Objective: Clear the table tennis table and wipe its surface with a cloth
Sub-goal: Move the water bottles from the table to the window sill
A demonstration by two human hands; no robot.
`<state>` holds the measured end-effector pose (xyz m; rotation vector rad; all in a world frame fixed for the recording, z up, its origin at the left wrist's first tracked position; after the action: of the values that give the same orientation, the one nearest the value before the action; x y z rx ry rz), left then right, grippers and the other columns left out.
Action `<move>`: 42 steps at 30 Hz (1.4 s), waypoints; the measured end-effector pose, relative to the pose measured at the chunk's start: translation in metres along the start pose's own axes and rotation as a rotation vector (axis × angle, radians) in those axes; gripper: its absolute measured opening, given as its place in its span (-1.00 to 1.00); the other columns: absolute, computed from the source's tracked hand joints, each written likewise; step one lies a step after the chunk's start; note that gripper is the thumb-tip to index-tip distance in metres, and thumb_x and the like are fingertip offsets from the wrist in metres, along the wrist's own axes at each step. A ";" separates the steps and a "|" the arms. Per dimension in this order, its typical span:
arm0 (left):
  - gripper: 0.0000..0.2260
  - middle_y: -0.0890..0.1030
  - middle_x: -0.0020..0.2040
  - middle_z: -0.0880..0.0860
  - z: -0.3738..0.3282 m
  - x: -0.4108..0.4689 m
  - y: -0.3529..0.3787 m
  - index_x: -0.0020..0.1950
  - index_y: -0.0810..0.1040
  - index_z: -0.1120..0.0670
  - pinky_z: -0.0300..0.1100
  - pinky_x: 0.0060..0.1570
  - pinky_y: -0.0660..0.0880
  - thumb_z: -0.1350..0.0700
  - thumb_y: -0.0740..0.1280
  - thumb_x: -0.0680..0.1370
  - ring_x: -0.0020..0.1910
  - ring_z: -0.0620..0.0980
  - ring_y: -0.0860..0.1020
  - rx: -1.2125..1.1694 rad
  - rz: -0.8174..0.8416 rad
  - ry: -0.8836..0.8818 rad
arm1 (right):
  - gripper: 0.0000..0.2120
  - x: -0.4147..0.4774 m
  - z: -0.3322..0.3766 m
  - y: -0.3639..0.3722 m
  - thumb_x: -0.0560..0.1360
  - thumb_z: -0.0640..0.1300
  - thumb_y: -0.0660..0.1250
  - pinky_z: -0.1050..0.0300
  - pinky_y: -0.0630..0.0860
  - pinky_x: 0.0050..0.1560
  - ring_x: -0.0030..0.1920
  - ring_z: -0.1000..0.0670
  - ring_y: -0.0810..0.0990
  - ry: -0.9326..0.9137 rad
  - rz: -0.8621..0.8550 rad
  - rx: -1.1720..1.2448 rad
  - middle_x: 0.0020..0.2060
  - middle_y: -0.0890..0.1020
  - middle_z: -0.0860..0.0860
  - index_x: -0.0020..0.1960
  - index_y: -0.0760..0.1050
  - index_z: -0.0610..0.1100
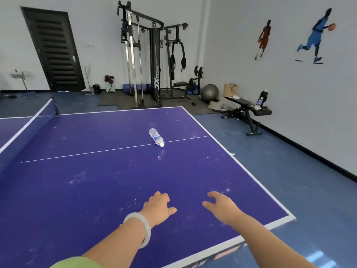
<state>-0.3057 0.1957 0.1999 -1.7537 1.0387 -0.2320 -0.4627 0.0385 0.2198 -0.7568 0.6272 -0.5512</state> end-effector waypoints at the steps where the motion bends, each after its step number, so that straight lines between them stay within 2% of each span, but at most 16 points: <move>1: -0.62 0.36 0.31 0.01 0.001 0.014 -0.001 0.34 0.39 0.04 0.00 0.31 0.41 -0.13 0.27 0.60 0.23 0.03 0.44 -0.003 0.005 -0.019 | -0.48 0.016 0.002 -0.001 0.63 0.08 0.24 0.33 0.43 -0.09 0.10 0.07 0.58 -0.009 0.006 0.006 0.40 0.45 0.02 0.52 0.25 -0.06; 3: -0.62 0.37 0.30 0.00 0.004 0.039 0.000 0.33 0.39 0.03 -0.01 0.29 0.43 -0.13 0.29 0.60 0.22 0.01 0.45 -0.008 0.015 -0.055 | -0.48 0.046 0.003 0.001 0.63 0.08 0.24 0.27 0.43 0.05 0.27 0.00 0.53 -0.014 0.044 0.015 0.41 0.44 0.03 0.52 0.24 -0.06; 8: -0.60 0.36 0.30 0.00 0.012 0.107 0.011 0.35 0.38 0.03 -0.04 0.27 0.45 -0.12 0.30 0.58 0.21 -0.02 0.45 -0.031 0.011 -0.142 | -0.47 0.131 0.001 0.000 0.63 0.07 0.23 0.27 0.39 0.06 0.31 0.00 0.49 -0.043 0.107 0.017 0.45 0.38 0.04 0.54 0.21 -0.06; 14: -0.48 0.30 0.38 0.02 0.013 0.188 0.016 0.46 0.28 0.05 -0.07 0.29 0.44 -0.13 0.31 0.58 0.31 0.01 0.40 -0.098 -0.069 -0.305 | -0.46 0.247 -0.002 -0.009 0.63 0.06 0.24 0.24 0.39 0.15 0.38 0.00 0.44 -0.127 0.188 -0.018 0.48 0.34 0.03 0.55 0.20 -0.06; 20: -0.33 0.19 0.48 0.02 0.024 0.261 0.018 0.55 0.13 0.07 -0.07 0.40 0.26 -0.19 0.29 0.57 0.47 0.03 0.23 -0.061 -0.167 -0.439 | -0.44 0.344 0.013 0.003 0.62 0.05 0.26 0.14 0.36 0.35 0.45 -0.03 0.35 -0.205 0.263 -0.025 0.50 0.32 0.00 0.55 0.20 -0.07; 24: -0.22 0.08 0.56 0.06 0.049 0.309 0.017 0.58 0.01 0.08 -0.02 0.49 0.15 -0.25 0.29 0.54 0.56 0.06 0.05 -0.023 -0.193 -0.509 | -0.40 0.386 0.030 0.029 0.61 0.06 0.28 0.10 0.32 0.40 0.49 -0.02 0.30 -0.243 0.309 -0.016 0.51 0.30 0.01 0.57 0.17 -0.05; 32: 0.01 -0.29 0.59 0.09 0.108 0.391 0.018 0.59 -0.29 0.02 0.09 0.52 -0.19 -0.44 0.23 0.45 0.56 0.15 -0.31 0.013 -0.120 -0.576 | -0.31 0.486 0.075 0.044 0.56 0.06 0.37 0.07 0.38 0.34 0.45 -0.06 0.34 -0.220 0.232 0.099 0.49 0.30 -0.03 0.56 0.15 -0.08; 37: 0.05 -0.44 0.53 0.07 0.134 0.412 0.031 0.53 -0.43 -0.02 0.15 0.48 -0.35 -0.55 0.10 0.38 0.50 0.16 -0.44 0.055 -0.130 -0.569 | -0.22 0.553 0.104 0.063 0.49 0.12 0.43 -0.03 0.40 0.35 0.44 -0.10 0.35 -0.200 0.155 0.166 0.48 0.31 -0.07 0.56 0.15 -0.12; 42: 0.04 -0.56 0.45 0.05 0.144 0.418 0.043 0.42 -0.56 -0.04 0.16 0.45 -0.41 -0.60 -0.01 0.33 0.44 0.13 -0.53 0.072 -0.124 -0.566 | -0.20 0.605 0.123 0.100 0.46 0.16 0.45 -0.06 0.41 0.31 0.43 -0.12 0.33 -0.167 0.066 0.159 0.43 0.35 -0.08 0.53 0.20 -0.15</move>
<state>0.0098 -0.0178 -0.0291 -1.6785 0.5069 0.1472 0.0601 -0.2417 0.0222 -0.6230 0.4461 -0.4658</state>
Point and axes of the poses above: each hand's wrist, its own x-axis towards the middle knuckle, its own y-axis out of the palm, z = x × y, the point moved 4 cm from there along x, towards the middle knuckle
